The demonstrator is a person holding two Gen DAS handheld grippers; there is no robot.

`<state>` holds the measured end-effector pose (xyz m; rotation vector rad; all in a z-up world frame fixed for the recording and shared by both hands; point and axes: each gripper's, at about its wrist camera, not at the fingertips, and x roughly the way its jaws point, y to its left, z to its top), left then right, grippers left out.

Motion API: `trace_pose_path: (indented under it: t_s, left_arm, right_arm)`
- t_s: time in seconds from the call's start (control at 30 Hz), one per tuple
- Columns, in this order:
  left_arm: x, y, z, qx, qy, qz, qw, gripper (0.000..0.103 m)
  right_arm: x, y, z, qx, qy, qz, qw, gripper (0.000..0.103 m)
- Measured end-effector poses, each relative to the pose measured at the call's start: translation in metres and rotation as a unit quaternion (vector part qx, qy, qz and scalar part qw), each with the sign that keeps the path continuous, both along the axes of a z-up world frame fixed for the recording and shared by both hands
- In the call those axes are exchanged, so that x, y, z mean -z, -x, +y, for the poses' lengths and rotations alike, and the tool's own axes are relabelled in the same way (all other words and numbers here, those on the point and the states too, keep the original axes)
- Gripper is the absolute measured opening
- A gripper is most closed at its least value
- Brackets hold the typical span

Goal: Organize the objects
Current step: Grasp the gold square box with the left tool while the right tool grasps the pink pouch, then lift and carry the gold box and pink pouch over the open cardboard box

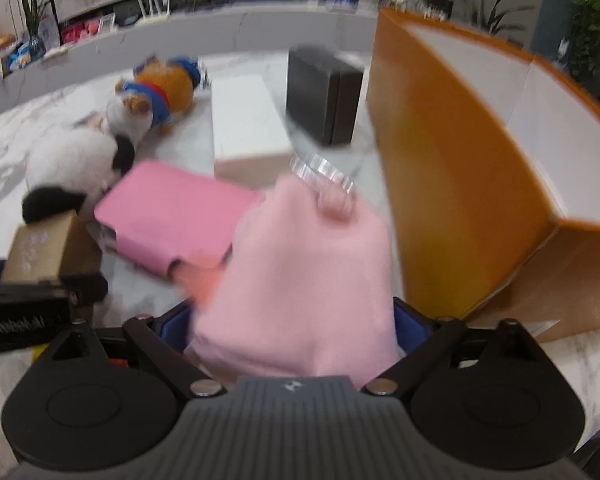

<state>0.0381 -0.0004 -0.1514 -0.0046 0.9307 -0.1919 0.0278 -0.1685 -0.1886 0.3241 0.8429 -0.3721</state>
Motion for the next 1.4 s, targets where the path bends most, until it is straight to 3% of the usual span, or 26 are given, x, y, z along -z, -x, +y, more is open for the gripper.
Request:
trace_pose_path:
  t_s: [0.3, 0.5, 0.63, 0.83, 1.4]
  left_arm:
    - [-0.001, 0.0, 0.003, -0.007, 0.004, 0.008, 0.9999, 0.086]
    - [0.001, 0.003, -0.005, 0.011, -0.044, 0.012, 0.9989, 0.086]
    - [-0.001, 0.005, -0.003, 0.018, -0.036, 0.01, 0.9991, 0.075]
    - [-0.005, 0.008, 0.002, 0.019, -0.025, 0.008, 0.9995, 0.073]
    - [-0.05, 0.016, 0.001, 0.024, -0.025, -0.031, 0.9989, 0.067]
  right_arm:
    - [0.001, 0.007, 0.0, 0.002, -0.001, -0.025, 1.0, 0.089]
    - [-0.001, 0.004, -0.004, 0.006, -0.017, -0.025, 1.0, 0.087]
    - [-0.003, 0.008, -0.006, 0.005, -0.021, -0.029, 0.999, 0.082]
    - [-0.011, 0.014, -0.01, 0.014, -0.028, -0.045, 0.998, 0.076]
    - [-0.058, 0.038, -0.009, 0.001, -0.017, -0.088, 0.996, 0.074]
